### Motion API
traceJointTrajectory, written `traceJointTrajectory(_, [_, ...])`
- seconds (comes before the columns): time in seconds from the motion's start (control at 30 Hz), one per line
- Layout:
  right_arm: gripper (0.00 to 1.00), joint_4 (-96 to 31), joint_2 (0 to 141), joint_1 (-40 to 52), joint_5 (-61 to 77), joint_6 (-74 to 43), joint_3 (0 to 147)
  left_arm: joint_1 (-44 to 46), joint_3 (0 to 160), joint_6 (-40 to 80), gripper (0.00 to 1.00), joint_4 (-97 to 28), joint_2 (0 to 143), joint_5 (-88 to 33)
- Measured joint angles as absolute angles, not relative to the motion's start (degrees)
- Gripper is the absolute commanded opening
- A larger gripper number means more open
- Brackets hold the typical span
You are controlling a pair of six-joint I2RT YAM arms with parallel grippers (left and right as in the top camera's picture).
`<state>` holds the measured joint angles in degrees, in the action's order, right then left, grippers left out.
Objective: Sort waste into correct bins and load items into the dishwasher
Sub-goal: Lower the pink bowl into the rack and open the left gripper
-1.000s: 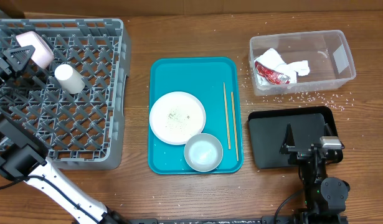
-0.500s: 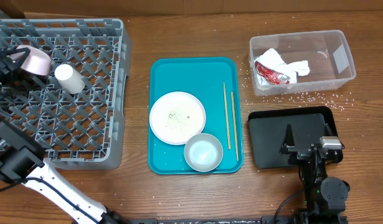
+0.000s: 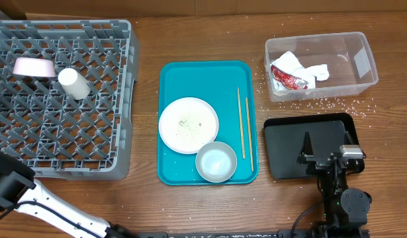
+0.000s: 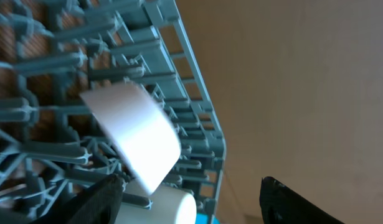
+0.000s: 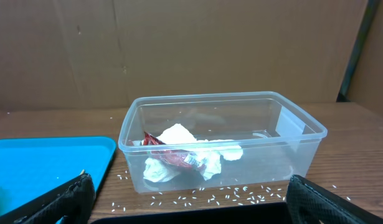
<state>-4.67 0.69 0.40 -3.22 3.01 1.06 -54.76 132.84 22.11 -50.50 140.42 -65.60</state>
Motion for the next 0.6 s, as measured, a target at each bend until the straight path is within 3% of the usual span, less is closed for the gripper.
traceJointTrajectory(0.07, [1.00, -4.7, 0.7, 0.4, -3.2, 3.0, 1.1, -54.7, 133.3, 21.2, 0.26, -51.6, 138.6, -62.0])
traceJointTrajectory(0.13, [1.00, -4.7, 0.7, 0.4, -3.2, 3.0, 1.1, -54.0, 133.5, 20.4, 0.13, -51.6, 136.2, -58.3])
traceJointTrajectory(0.27, [1.00, -4.6, 0.7, 0.4, -3.2, 3.0, 1.1, -50.1, 134.6, 19.4, 0.04, -50.1, 132.6, -51.7])
traceJointTrajectory(0.6, [1.00, -4.7, 0.7, 0.4, -3.2, 3.0, 1.1, -31.3, 135.1, 15.7, 0.04, -51.3, 131.6, -22.3])
